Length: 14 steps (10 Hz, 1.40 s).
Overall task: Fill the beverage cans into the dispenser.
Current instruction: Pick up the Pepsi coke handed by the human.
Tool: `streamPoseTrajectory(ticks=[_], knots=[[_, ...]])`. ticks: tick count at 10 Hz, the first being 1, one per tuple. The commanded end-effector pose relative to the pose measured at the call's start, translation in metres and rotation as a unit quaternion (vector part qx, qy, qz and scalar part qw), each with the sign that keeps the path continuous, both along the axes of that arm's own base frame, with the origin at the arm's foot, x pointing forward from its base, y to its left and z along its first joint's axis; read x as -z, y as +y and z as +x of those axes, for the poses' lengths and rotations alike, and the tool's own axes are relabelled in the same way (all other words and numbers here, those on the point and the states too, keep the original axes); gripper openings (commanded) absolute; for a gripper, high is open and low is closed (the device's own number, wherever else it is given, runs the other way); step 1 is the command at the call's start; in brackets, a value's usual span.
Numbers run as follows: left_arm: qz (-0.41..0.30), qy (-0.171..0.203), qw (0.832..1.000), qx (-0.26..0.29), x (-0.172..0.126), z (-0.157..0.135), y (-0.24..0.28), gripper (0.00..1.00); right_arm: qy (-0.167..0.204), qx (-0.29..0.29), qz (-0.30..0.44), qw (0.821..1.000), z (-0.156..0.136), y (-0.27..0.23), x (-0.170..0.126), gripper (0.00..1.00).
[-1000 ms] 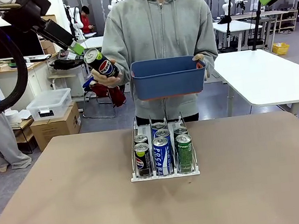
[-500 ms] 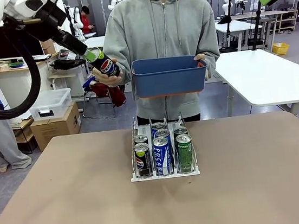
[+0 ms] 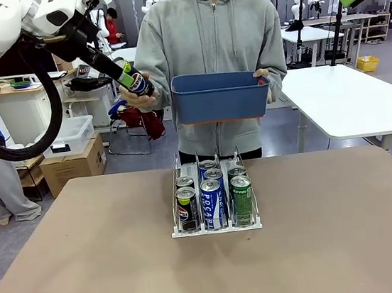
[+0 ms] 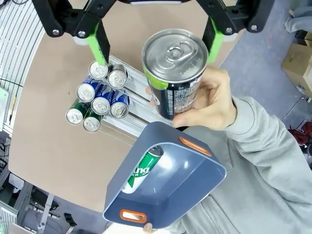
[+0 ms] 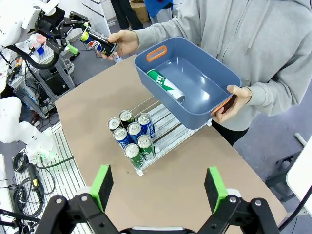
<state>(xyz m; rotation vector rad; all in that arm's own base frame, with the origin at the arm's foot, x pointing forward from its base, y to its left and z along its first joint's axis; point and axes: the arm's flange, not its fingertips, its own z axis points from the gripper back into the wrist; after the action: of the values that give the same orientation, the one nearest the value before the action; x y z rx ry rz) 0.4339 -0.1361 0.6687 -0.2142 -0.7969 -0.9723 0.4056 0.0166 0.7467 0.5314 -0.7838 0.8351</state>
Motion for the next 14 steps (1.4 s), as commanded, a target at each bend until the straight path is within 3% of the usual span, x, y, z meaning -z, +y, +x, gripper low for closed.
streamPoseTrajectory(ticks=[1, 10, 11, 12, 13, 14], knots=[[-0.026, -0.013, 1.000, 0.004, 0.006, 0.006, 0.003, 1.00, 0.001, 0.000, 0.000, 1.000, 0.000, 0.000, 0.001, 1.00], [-0.026, -0.011, 0.999, -0.019, 0.005, 0.012, -0.001, 1.00, 0.001, 0.000, 0.000, 1.000, 0.000, 0.000, 0.001, 1.00], [-0.014, -0.022, 0.999, -0.034, 0.005, 0.011, -0.002, 0.45, 0.001, 0.000, 0.000, 1.000, 0.000, 0.000, 0.001, 1.00], [-0.014, -0.023, 0.999, -0.035, 0.006, 0.012, -0.002, 0.42, 0.001, 0.000, 0.000, 1.000, 0.000, 0.000, 0.001, 1.00], [-0.012, -0.022, 0.999, -0.036, 0.006, 0.012, -0.001, 0.00, 0.001, 0.000, 0.000, 1.000, 0.000, 0.000, 0.001, 1.00], [-0.011, -0.022, 0.999, -0.040, 0.007, 0.011, -0.002, 0.00, 0.001, 0.000, 0.000, 1.000, 0.000, 0.000, 0.001, 1.00]])
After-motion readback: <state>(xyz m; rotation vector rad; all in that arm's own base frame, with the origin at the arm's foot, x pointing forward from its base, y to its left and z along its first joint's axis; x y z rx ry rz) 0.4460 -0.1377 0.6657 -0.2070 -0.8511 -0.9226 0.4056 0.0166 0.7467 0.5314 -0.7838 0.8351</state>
